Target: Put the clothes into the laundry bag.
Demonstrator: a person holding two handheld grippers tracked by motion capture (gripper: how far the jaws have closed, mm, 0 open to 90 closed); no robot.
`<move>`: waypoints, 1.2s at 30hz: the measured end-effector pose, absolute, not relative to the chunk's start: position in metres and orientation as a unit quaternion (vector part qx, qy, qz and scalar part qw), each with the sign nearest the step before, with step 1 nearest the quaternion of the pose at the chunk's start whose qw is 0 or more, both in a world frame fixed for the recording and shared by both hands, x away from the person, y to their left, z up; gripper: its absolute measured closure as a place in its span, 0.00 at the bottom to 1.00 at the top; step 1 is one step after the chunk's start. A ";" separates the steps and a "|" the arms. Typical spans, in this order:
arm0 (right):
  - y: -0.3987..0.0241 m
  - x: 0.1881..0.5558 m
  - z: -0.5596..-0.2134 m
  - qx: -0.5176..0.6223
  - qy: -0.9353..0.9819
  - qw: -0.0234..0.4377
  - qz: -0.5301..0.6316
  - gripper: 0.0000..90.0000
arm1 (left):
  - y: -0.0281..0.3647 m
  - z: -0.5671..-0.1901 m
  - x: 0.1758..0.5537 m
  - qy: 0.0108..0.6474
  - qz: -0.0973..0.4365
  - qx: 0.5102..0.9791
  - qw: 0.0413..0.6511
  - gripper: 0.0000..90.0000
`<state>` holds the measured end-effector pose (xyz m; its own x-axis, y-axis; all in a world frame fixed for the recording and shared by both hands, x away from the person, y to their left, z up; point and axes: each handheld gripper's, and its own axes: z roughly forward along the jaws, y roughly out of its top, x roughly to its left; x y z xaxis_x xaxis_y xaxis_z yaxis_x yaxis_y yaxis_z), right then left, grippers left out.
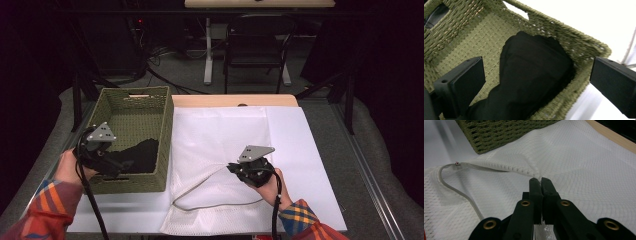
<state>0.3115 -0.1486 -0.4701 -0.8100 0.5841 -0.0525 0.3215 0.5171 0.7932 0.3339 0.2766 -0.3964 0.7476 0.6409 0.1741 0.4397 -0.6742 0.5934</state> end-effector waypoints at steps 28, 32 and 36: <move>-0.149 0.312 -0.471 0.265 0.857 0.158 0.414 0.98 | 0.269 -0.418 0.405 0.283 0.119 0.943 0.126 0.00; -0.149 0.312 -0.471 0.265 0.857 0.158 0.413 0.98 | 0.268 -0.426 0.412 0.281 0.101 0.948 0.110 0.00; -0.149 0.312 -0.471 0.265 0.857 0.158 0.413 0.98 | 0.265 -0.434 0.417 0.281 0.091 0.951 0.097 0.00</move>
